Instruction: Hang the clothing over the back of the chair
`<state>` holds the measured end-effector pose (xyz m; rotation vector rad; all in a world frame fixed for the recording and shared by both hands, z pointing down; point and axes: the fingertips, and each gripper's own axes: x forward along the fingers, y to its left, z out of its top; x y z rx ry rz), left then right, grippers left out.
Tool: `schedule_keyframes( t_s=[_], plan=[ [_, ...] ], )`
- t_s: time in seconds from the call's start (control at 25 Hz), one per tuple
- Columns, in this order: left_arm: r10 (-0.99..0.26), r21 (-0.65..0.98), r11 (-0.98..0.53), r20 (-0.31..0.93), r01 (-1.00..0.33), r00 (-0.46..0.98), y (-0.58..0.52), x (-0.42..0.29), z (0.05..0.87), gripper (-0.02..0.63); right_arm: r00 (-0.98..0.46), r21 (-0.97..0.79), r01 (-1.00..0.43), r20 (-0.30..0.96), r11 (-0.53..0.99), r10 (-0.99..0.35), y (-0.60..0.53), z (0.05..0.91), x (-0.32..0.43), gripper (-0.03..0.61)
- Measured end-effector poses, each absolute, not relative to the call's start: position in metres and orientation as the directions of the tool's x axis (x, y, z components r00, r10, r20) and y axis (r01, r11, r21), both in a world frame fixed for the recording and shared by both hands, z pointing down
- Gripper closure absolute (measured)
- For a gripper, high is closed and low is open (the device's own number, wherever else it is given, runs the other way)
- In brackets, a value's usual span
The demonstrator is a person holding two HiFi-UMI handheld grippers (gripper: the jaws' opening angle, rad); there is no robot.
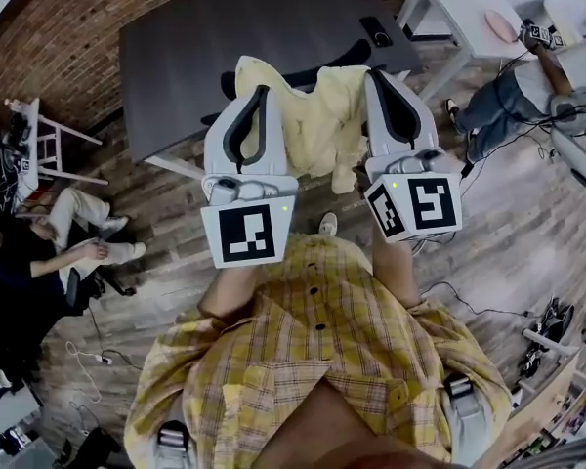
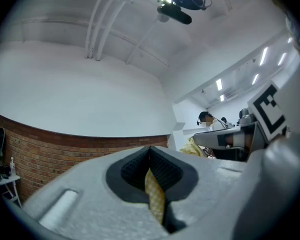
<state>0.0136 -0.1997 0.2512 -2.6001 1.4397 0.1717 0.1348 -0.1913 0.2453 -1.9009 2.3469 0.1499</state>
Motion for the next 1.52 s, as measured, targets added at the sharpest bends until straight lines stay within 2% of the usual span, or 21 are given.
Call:
schedule_keyframes(
  t_s=[0.4, 0.96, 1.32, 1.52],
  plan=[
    [-0.876, -0.116, -0.405, -0.235, -0.907, 0.421, -0.237, 0.029, 0.217, 0.611, -0.312, 0.021, -0.949, -0.224, 0.316, -0.923, -0.238, 0.206, 0.162, 0.566],
    [-0.918, -0.159, -0.251, -0.275, -0.955, 0.287, -0.279, 0.028, 0.190, 0.611, -0.423, 0.049, -0.904, -0.231, 0.424, -0.876, -0.296, 0.188, 0.174, 0.566],
    [-0.908, -0.180, -0.260, -0.288, -0.949, 0.303, -0.312, 0.018, 0.181, 0.611, -0.408, 0.076, -0.913, -0.223, 0.402, -0.885, -0.331, 0.181, 0.154, 0.566],
    [-0.912, -0.187, -0.283, -0.252, -0.941, 0.324, -0.338, 0.021, 0.190, 0.611, -0.391, 0.069, -0.920, -0.197, 0.385, -0.899, -0.355, 0.188, 0.153, 0.566]
  ],
)
